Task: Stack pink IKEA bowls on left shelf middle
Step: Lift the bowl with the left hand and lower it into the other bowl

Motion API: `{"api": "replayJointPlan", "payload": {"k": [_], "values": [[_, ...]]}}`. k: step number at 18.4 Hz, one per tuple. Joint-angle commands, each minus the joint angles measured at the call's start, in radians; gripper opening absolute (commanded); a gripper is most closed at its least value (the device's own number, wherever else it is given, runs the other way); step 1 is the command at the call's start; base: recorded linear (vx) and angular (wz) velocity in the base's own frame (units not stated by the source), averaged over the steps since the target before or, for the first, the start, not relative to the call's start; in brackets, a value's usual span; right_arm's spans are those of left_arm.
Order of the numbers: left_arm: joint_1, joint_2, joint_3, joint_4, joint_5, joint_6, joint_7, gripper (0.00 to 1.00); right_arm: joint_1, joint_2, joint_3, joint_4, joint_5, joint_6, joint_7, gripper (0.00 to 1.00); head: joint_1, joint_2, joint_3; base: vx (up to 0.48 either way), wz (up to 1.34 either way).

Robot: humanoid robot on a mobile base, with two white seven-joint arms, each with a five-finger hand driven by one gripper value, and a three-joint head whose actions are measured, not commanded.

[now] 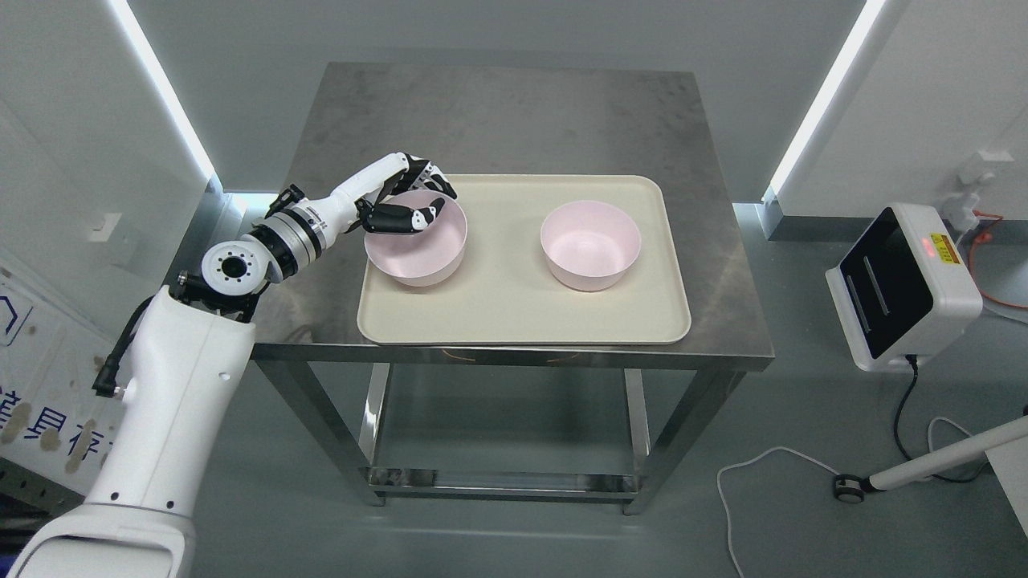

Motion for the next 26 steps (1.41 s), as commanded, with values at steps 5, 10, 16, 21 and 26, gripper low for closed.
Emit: {"api": "replayJointPlan", "payload": {"k": [5,10,16,21,26], "values": [[-0.081,-0.172,-0.114,-0.156,0.011,0.035,-0.036,0.0,0.029,-0.017,-0.011,-0.034,0.0,0.003,0.0,1.0,0.0,0.0,0.0,0.0,0.0],[-0.082,-0.172,-0.458,-0.136,0.029,0.038,0.116,0.01,0.029,-0.017,-0.012,-0.034,0.0,0.002,0.0,1.0,0.0,0.0,0.0,0.0,0.0],[-0.211,-0.172,-0.678,-0.008,0.107,0.051,0.32,0.02,0.029,-0.017,-0.011,-0.034,0.0,0.003,0.0,1.0,0.0,0.0,0.0,0.0,0.0],[-0.242,-0.172,-0.735,0.09,0.12,0.071,0.334,0.02,0.029,-0.017,-0.011,-0.034,0.0,0.003,0.0,1.0,0.0,0.0,0.0,0.0,0.0],[-0.245,-0.172,-0.703,0.175,0.12,0.063,0.334,0.04,0.029,-0.017,-0.011,-0.034,0.0,0.003,0.0,1.0,0.0,0.0,0.0,0.0,0.0]]}}
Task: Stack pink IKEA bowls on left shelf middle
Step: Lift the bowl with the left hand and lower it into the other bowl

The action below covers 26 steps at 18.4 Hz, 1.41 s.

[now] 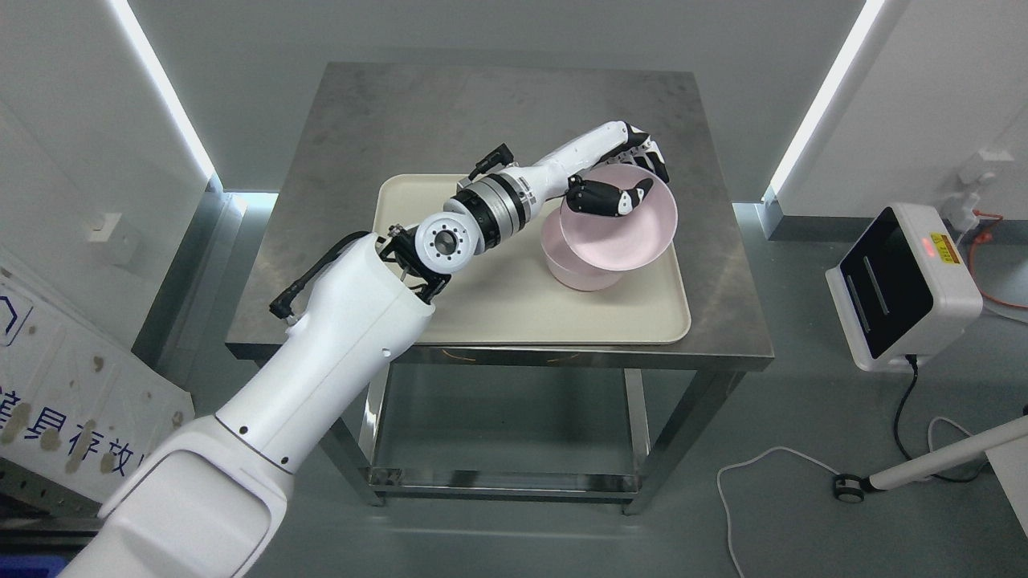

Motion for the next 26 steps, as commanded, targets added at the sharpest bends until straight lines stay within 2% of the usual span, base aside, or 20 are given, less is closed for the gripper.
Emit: {"api": "replayJointPlan", "payload": {"k": [1,7,13,19,22,25,26], "values": [[-0.029,0.001,-0.122,0.154,0.013,-0.004,0.003,0.04,0.029,-0.017,-0.011,-0.034,0.0,0.001,0.0,1.0,0.0,0.0,0.0,0.0,0.0],[-0.089,0.001,-0.039,0.159,0.028,0.003,0.003,0.04,0.029,-0.017,-0.012,-0.034,0.0,-0.001,0.0,1.0,0.0,0.0,0.0,0.0,0.0],[-0.095,0.001,-0.042,0.2,0.034,0.003,0.018,0.04,0.029,-0.017,-0.012,-0.034,0.0,0.001,0.0,1.0,0.0,0.0,0.0,0.0,0.0],[-0.096,0.001,-0.04,0.226,0.026,-0.001,0.027,0.08,0.029,-0.017,-0.011,-0.034,0.0,-0.001,0.0,1.0,0.0,0.0,0.0,0.0,0.0],[-0.096,0.001,-0.045,0.225,0.022,0.0,0.022,0.22,0.029,-0.017,-0.012,-0.034,0.0,-0.001,0.0,1.0,0.0,0.0,0.0,0.0,0.0],[-0.096,0.001,-0.036,0.225,0.003,0.003,0.018,0.6,0.029,-0.017,-0.012,-0.034,0.0,-0.001,0.0,1.0,0.0,0.0,0.0,0.0,0.0],[-0.096,0.001,-0.027,0.223,0.005,0.003,0.018,0.67,0.029,-0.017,-0.012,-0.034,0.0,-0.001,0.0,1.0,0.0,0.0,0.0,0.0,0.0]]}}
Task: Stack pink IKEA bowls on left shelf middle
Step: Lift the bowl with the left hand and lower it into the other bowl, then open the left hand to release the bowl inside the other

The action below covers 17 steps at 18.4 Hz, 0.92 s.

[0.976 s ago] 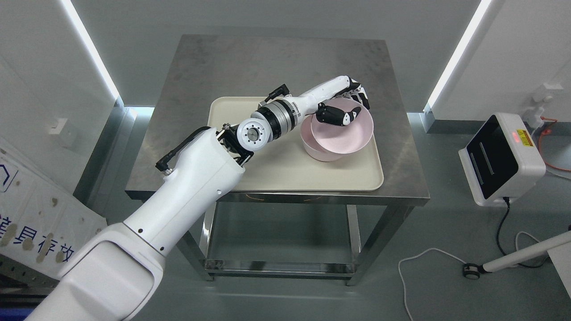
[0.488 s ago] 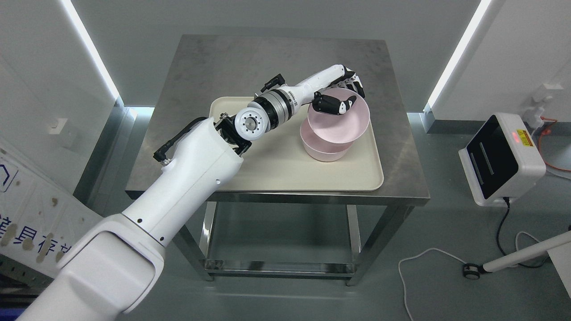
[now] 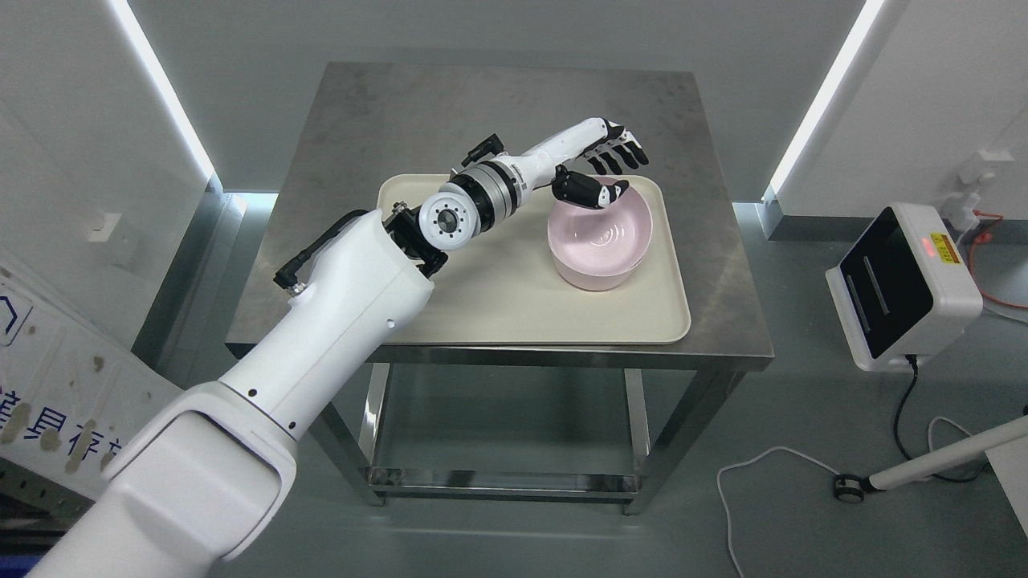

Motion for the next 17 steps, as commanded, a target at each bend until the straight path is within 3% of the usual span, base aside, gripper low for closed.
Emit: {"api": "replayJointPlan", "payload": {"k": [1,6,8,11,15,17], "values": [[-0.001,0.016,0.067,0.015,-0.01,0.003,-0.009,0.74,0.029,-0.017,-0.012,-0.034,0.0,-0.004,0.0,1.0,0.0,0.0,0.0,0.0,0.0],[0.071,0.023,0.369,-0.25,-0.01,0.006,-0.137,0.77,0.029,-0.017,-0.011,-0.034,0.0,-0.004,0.0,1.0,0.0,0.0,0.0,0.0,0.0],[0.137,0.101,0.459,-0.391,-0.009,0.006,-0.199,0.77,0.029,-0.017,-0.011,-0.034,0.0,-0.004,0.0,1.0,0.0,0.0,0.0,0.0,0.0],[0.29,0.195,0.488,-0.599,-0.009,-0.028,-0.306,0.79,0.029,-0.017,-0.011,-0.034,0.0,-0.004,0.0,1.0,0.0,0.0,0.0,0.0,0.0],[0.381,0.242,0.525,-0.66,-0.013,-0.219,-0.328,0.78,0.029,-0.017,-0.011,-0.034,0.0,-0.002,0.0,1.0,0.0,0.0,0.0,0.0,0.0],[0.399,0.274,0.513,-0.697,-0.016,-0.249,-0.328,0.78,0.029,-0.017,-0.011,-0.034,0.0,-0.002,0.0,1.0,0.0,0.0,0.0,0.0,0.0]]}}
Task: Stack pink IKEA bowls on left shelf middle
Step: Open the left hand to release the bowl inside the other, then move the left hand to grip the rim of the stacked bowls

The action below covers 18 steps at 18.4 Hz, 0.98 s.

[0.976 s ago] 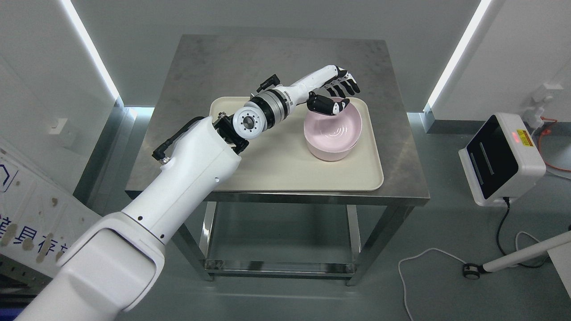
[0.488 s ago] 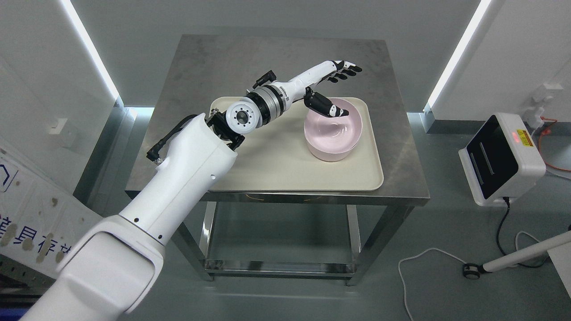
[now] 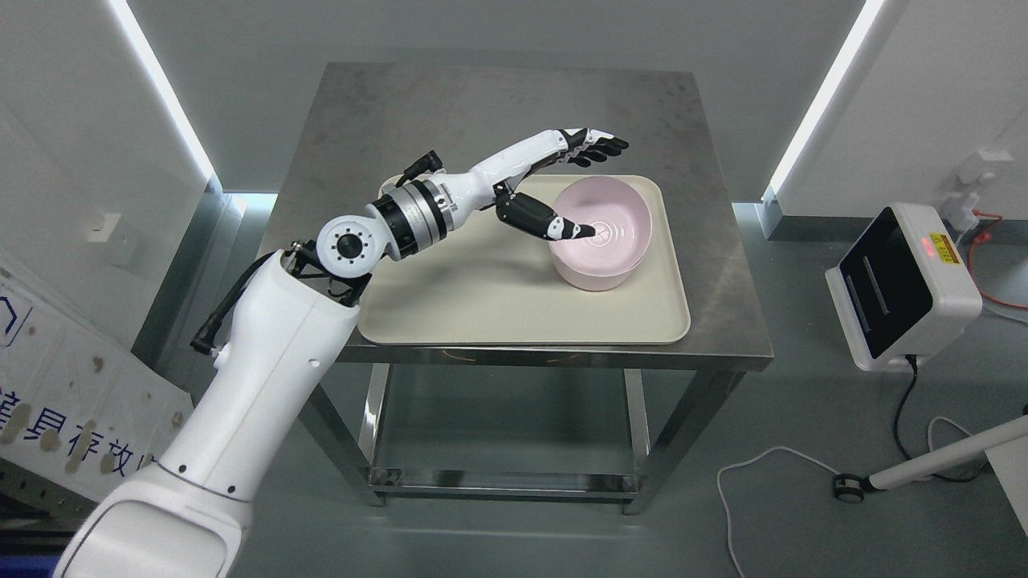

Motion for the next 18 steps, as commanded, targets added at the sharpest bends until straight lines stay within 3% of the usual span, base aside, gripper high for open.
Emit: {"api": "replayJointPlan", "payload": {"k": [1,5,7,10,13,18], "values": [[0.132,0.155,0.152,-0.333,-0.01,-0.076,-0.011,0.78,0.029,-0.017,-0.012,-0.034,-0.001,0.001,0.0,1.0,0.0,0.0,0.0,0.0,0.0],[0.141,0.112,0.017,-0.327,-0.223,-0.082,-0.01,0.78,0.029,-0.017,-0.011,-0.034,0.0,0.0,0.0,1.0,0.0,0.0,0.0,0.0,0.0],[0.149,0.002,-0.073,-0.321,-0.382,-0.082,-0.01,0.78,0.029,-0.017,-0.012,-0.034,0.0,0.0,0.0,1.0,0.0,0.0,0.0,0.0,0.0],[0.169,-0.106,-0.11,-0.281,-0.583,-0.082,-0.005,0.79,0.029,-0.017,-0.012,-0.034,0.0,0.001,0.0,1.0,0.0,0.0,0.0,0.0,0.0],[0.16,-0.106,-0.123,-0.239,-0.68,-0.082,0.003,0.79,0.029,-0.017,-0.012,-0.034,0.0,0.001,0.0,1.0,0.0,0.0,0.0,0.0,0.0],[0.103,-0.106,-0.092,-0.204,-0.684,-0.068,0.041,0.79,0.029,-0.017,-0.011,-0.034,0.0,0.001,0.0,1.0,0.0,0.0,0.0,0.0,0.0]]}}
